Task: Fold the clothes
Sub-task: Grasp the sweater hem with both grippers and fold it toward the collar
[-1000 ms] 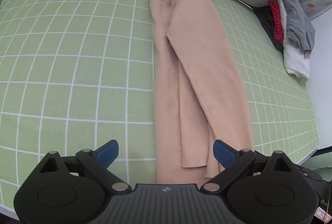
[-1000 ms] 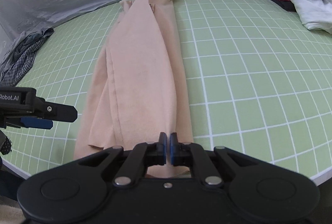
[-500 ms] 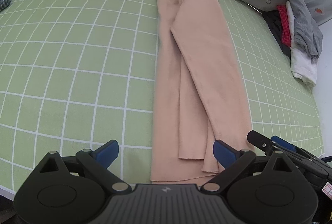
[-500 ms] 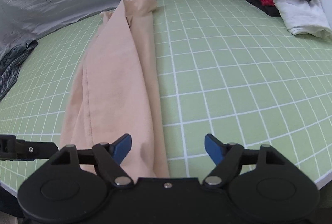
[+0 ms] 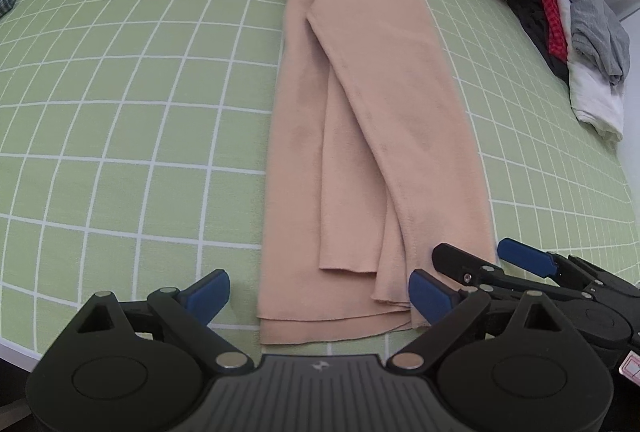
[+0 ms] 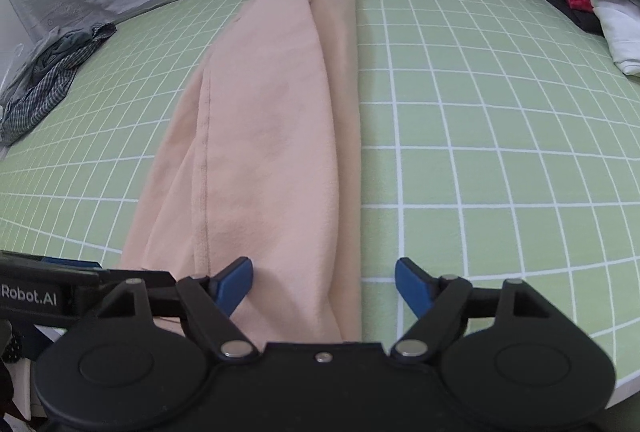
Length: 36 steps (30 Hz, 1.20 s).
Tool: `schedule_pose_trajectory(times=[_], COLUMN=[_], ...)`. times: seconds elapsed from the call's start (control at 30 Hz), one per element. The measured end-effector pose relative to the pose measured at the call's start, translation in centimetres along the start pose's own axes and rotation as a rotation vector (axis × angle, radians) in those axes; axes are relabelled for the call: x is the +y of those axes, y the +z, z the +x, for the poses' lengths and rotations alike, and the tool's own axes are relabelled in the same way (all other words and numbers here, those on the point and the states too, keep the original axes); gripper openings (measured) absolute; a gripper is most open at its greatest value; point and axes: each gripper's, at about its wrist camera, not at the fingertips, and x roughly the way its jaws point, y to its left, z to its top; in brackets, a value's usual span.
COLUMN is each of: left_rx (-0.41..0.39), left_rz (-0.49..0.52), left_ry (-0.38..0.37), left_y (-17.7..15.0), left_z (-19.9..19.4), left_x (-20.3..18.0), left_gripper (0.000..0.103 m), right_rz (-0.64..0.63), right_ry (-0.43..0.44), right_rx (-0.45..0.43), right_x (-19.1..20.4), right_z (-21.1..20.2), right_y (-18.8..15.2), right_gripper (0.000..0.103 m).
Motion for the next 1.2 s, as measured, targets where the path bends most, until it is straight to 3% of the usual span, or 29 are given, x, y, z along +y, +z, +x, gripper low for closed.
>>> schedule_pose_trajectory(times=[0.1, 0.13, 0.33, 0.43, 0.5, 0.57, 0.83, 1.2], left_rx=[-0.002, -0.003, -0.009, -0.002, 0.024, 0.037, 0.063, -0.109], left_rz=[-0.012, -0.01, 0.013, -0.011, -0.04, -0.035, -0.038, 0.033], left_ry=[-0.015, -0.013, 0.009, -0.038, -0.094, -0.107, -0.232, -0.287], left_y=[0.4, 0.3, 0.3, 0.5, 0.4, 0.3, -0.4, 4.1], left_z=[0.5, 0.5, 0.6, 0.5, 0.8, 0.9, -1.1, -5.9], left_x=[-0.6, -0.8, -1.6, -1.1, -0.7, -0.7, 0.5, 0.2], left_gripper=[0.079, 0.078, 0.065, 0.046, 0.024, 0.017, 0.011, 0.01], right_rz=[-0.008, -0.014, -0.024, -0.013, 0.01, 0.038, 0.137, 0.294], right_ry=[0.011, 0.015, 0.065, 0.1, 0.133, 0.159, 0.235, 0.378], right_rx=[-0.001, -0.002, 0.001, 0.008, 0.018, 0.025, 0.064, -0.039], right_x=[-0.1, -0.1, -0.1, 0.0, -0.3, -0.7, -2.5, -4.1], right_z=[0.0, 0.0, -0.2, -0.2, 0.0, 0.1, -1.1, -3.9], right_y=[0.0, 0.0, 0.2, 0.1, 0.2, 0.1, -0.9, 1.9], right_gripper=[0.078, 0.077, 0.051, 0.036, 0.022, 0.017, 0.013, 0.013])
